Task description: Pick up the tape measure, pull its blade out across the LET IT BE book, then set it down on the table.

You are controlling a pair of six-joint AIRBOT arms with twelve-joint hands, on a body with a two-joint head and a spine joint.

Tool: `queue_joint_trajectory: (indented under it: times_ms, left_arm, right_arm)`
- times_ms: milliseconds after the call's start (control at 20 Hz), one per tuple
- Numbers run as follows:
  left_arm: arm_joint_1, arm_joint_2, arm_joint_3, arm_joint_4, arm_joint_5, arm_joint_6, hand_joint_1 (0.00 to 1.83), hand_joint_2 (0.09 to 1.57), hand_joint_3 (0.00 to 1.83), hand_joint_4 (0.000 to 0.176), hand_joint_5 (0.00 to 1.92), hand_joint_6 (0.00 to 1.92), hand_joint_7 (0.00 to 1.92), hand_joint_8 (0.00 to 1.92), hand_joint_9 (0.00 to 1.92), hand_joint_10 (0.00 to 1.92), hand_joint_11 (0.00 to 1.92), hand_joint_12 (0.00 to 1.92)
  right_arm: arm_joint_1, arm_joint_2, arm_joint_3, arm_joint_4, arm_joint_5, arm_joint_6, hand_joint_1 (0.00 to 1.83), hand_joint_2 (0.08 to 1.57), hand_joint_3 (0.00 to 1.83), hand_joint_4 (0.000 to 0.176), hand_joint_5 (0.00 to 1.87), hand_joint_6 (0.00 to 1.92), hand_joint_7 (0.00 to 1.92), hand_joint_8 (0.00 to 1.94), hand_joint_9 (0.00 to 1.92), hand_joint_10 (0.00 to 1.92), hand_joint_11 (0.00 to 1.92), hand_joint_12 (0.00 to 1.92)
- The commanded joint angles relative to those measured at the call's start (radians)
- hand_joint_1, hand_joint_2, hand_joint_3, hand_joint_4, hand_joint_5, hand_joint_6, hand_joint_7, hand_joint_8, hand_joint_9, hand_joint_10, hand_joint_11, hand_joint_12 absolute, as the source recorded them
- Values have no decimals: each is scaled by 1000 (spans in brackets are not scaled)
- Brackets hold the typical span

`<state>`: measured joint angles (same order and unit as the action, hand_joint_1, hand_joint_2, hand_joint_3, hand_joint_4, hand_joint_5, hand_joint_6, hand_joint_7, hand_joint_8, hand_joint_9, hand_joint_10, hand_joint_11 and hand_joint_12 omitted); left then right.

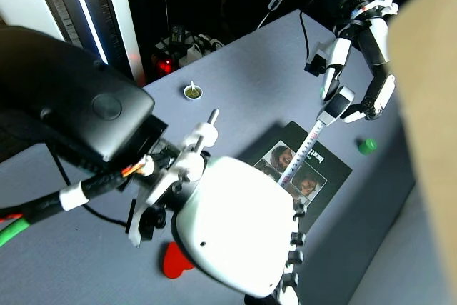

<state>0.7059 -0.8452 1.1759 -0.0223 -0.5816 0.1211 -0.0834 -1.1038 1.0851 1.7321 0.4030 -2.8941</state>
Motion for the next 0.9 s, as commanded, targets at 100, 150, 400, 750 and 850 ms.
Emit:
queue_joint_trajectory:
  times_ms: [100, 150, 400, 750, 850]
  left_arm:
    - [-8, 6, 14, -24, -112, -6, 1376, 1112, 1, 0, 877, 993, 1067, 848, 895, 1282, 799, 1217]
    - [-8, 6, 13, -24, -112, -6, 1377, 1108, 0, 0, 905, 970, 1070, 841, 894, 1277, 799, 1220]
    - [-8, 6, 12, -24, -112, -6, 1379, 1102, 0, 0, 925, 939, 1079, 820, 906, 1270, 807, 1219]
    - [-10, 6, 13, -24, -112, -6, 1381, 1094, 1, 0, 952, 906, 1094, 793, 915, 1253, 834, 1216]
    - [-9, 6, 13, -24, -112, -6, 1381, 1095, 1, 0, 943, 913, 1092, 795, 919, 1254, 834, 1217]
  right_arm:
    - [8, 25, 24, -62, 28, -28, 1193, 1158, 1, 15, 871, 1104, 941, 1117, 872, 789, 612, 1359]
    - [7, 28, 29, -62, 24, -31, 1193, 1158, 1, 16, 872, 1104, 940, 1117, 872, 789, 613, 1359]
    - [7, 42, 55, -63, -3, -42, 1193, 1158, 0, 16, 872, 1105, 940, 1118, 871, 789, 625, 1364]
    - [7, 63, 94, -63, -42, -59, 1194, 1155, 0, 19, 881, 1097, 945, 1106, 875, 784, 630, 1356]
    - [8, 67, 104, -63, -48, -60, 1195, 1154, 0, 18, 881, 1096, 946, 1106, 877, 784, 624, 1353]
